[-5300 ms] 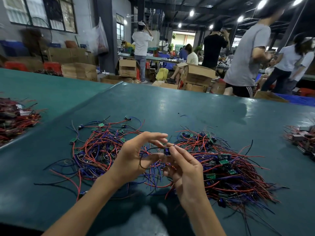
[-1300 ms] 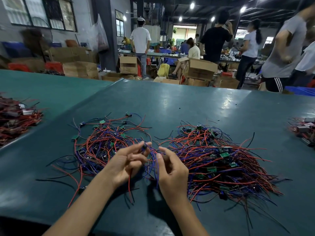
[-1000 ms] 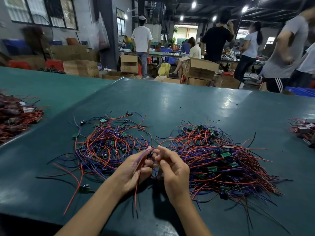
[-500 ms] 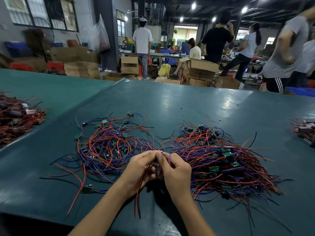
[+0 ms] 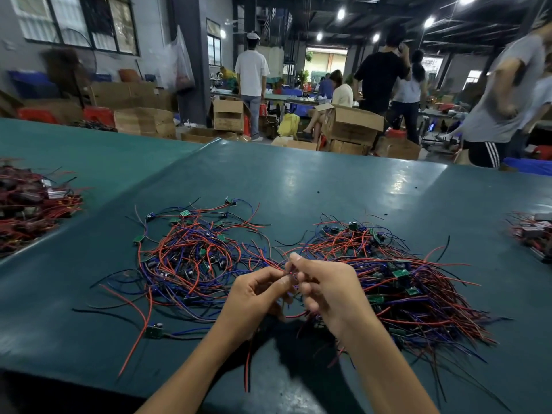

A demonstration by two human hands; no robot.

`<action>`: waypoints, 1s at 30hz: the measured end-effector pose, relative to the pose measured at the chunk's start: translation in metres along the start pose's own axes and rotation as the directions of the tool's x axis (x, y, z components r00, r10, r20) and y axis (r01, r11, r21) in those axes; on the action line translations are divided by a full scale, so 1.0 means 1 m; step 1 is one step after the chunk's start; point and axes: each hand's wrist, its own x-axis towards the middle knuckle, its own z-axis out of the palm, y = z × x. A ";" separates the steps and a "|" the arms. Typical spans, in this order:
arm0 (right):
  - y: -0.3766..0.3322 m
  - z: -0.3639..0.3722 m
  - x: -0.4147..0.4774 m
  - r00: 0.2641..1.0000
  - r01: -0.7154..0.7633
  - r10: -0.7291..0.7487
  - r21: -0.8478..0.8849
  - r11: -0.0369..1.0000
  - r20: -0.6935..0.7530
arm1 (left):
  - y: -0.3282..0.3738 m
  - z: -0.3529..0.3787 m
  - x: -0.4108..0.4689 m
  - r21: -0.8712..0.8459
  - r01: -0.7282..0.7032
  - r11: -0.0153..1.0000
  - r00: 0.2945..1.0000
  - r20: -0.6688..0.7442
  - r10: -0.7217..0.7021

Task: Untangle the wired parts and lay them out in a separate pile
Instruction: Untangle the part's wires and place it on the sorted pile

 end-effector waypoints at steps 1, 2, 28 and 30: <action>-0.005 -0.002 0.000 0.999 -0.030 0.030 0.034 0.999 0.014 | 0.001 0.000 -0.001 -0.010 -0.004 1.000 1.000 0.002 0.004; -0.009 -0.004 0.001 0.998 -0.059 0.057 0.075 0.995 0.027 | 0.001 0.000 -0.001 -0.012 -0.008 1.000 1.000 0.006 0.008; -0.040 -0.025 0.052 0.919 0.307 -0.352 -0.239 0.921 -0.179 | 0.006 -0.003 0.005 -0.319 0.197 0.927 0.978 0.000 -0.208; -0.037 -0.017 0.047 0.915 0.326 -0.350 -0.145 0.934 -0.202 | 0.006 -0.007 0.008 -0.407 0.186 0.895 0.974 -0.043 -0.222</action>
